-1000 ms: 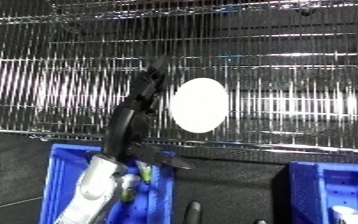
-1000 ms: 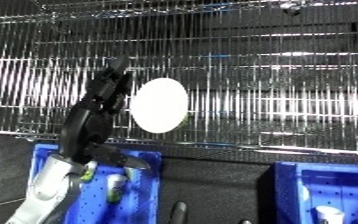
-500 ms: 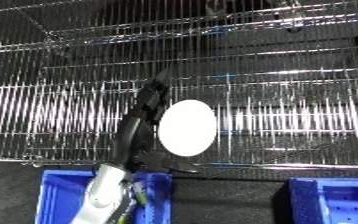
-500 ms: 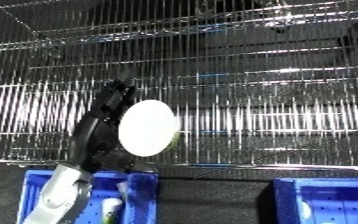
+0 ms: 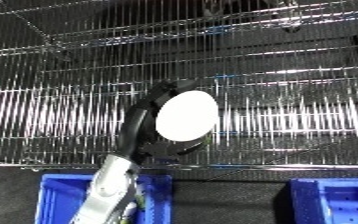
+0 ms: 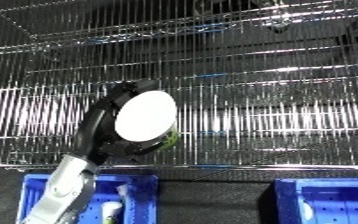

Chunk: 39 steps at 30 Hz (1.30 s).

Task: Pick up the object and place it into the box

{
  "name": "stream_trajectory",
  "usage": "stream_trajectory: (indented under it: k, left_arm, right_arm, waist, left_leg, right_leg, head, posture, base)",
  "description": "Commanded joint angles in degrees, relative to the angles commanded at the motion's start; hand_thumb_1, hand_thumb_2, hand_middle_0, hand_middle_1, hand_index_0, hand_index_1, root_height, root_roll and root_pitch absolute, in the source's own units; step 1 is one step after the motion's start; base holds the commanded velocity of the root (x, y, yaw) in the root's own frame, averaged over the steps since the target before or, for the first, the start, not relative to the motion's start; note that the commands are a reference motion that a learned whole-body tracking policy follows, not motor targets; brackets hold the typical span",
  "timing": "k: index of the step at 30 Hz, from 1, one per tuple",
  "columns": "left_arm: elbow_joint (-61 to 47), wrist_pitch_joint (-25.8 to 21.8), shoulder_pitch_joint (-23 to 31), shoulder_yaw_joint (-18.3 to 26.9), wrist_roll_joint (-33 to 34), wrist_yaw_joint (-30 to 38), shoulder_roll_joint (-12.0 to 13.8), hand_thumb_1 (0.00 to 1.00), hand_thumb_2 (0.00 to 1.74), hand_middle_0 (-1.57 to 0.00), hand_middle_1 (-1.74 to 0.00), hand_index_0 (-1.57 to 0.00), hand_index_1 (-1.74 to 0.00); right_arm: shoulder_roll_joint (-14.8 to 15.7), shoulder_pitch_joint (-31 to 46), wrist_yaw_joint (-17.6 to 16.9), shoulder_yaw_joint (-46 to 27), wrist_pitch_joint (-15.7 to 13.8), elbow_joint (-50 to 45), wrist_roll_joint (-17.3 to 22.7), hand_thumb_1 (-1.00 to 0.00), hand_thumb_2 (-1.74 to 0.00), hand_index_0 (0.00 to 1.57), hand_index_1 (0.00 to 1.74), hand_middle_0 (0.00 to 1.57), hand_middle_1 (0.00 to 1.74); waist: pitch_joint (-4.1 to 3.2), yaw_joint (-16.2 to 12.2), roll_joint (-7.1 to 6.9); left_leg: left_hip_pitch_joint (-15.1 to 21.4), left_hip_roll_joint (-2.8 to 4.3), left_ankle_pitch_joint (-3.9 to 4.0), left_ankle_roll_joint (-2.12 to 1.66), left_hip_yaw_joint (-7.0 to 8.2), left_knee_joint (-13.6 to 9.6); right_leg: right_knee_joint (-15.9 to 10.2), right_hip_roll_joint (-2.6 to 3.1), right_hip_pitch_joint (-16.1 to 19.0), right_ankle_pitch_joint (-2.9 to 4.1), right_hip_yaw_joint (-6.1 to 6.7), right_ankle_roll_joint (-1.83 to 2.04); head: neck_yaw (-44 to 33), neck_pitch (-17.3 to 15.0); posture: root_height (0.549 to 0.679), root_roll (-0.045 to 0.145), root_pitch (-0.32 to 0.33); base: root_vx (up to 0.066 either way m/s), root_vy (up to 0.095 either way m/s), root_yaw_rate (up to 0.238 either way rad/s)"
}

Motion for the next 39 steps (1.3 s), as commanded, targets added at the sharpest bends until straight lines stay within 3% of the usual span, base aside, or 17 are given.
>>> stream_trajectory:
  k: [5,16,21,30,39]
  left_arm:
    - [0.8,-0.5,0.5,0.4,-0.6,-1.0,0.3,1.0,1.74,-1.57,-1.74,-1.57,-1.74]
    - [-2.6,-2.1,5.7,3.1,-7.8,-3.1,1.0,1.0,1.74,-1.57,-1.74,-1.57,-1.74]
    - [-6.9,-5.3,11.4,7.0,-12.4,-4.5,1.1,1.0,1.74,-1.57,-1.74,-1.57,-1.74]
    - [-15.7,-10.0,21.9,14.4,-12.6,-2.3,1.9,1.0,1.74,-1.57,-1.74,-1.57,-1.74]
    - [-13.4,-12.6,31.9,22.5,-19.1,0.4,1.2,1.0,1.74,-1.57,-1.74,-1.57,-1.74]
  right_arm:
    - [0.3,0.0,-0.2,0.0,0.0,0.3,-0.1,0.0,0.0,0.0,0.0,0.0,0.0]
    - [0.7,1.2,-0.1,-1.5,-0.2,2.7,0.0,0.0,0.0,0.0,0.0,0.0,0.0]
    - [1.0,3.3,-0.1,-3.1,-1.4,3.5,0.4,0.0,0.0,0.0,0.0,0.0,0.0]
    - [1.1,6.6,0.5,-6.3,-3.1,4.7,2.3,0.0,0.0,0.0,0.0,0.0,0.0]
    - [0.8,8.5,1.6,-9.1,-4.3,6.2,3.5,0.0,0.0,0.0,0.0,0.0,0.0]
  waist:
    - [0.0,0.2,0.38]
    - [0.0,2.3,1.93]
    - [0.0,4.0,3.02]
    - [0.0,7.5,5.01]
    - [0.0,9.9,6.29]
  left_leg:
    - [0.7,-0.13,0.17,-0.13,-0.01,-0.5]
    - [2.7,-1.02,0.78,-0.3,-0.7,-2.4]
    - [3.3,-1.8,1.04,-0.22,-1.27,-3.0]
    - [4.0,-3.69,1.53,-0.05,-2.92,-4.0]
    - [4.1,-4.75,2.27,-0.14,-3.97,-4.7]
  right_leg:
    - [-0.3,-0.28,0.5,-0.15,-0.15,-0.1]
    - [-1.0,-1.22,2.4,-0.78,-1.17,-0.54]
    - [-0.8,-1.98,3.1,-1.25,-1.88,-0.79]
    - [-0.3,-3.29,4.6,-2.4,-3.71,-1.34]
    - [-0.1,-3.73,5.6,-3.34,-5.14,-1.75]
  head:
    - [-0.3,-0.1]
    - [0.6,-1.2]
    - [1.7,-2.4]
    - [3.1,-4.0]
    - [2.4,-5.2]
  posture:
    - [0.634,0.002,0.121]
    - [0.637,0.014,0.109]
    - [0.638,0.021,0.105]
    - [0.64,0.03,0.097]
    - [0.641,0.035,0.097]
  base:
    - [-0.01,0.001,0.031]
    - [-0.015,0.0,0.092]
    - [-0.017,-0.014,0.153]
    - [-0.005,-0.03,0.165]
    - [-0.003,-0.02,0.119]
